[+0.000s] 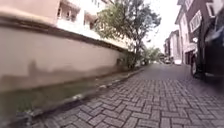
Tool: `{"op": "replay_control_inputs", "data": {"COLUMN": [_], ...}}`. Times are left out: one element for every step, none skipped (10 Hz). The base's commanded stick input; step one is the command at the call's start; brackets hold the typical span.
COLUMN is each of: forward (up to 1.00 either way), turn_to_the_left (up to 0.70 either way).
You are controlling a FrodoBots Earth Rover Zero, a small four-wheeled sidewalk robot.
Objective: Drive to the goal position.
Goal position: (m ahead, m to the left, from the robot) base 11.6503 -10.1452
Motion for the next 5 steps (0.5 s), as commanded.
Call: {"op": "replay_control_inputs", "data": {"forward": [0.7,0.7,0.7,0.7,0.7], "turn_to_the_left": [-0.35,-0.35,-0.35,-0.35,-0.35]}}
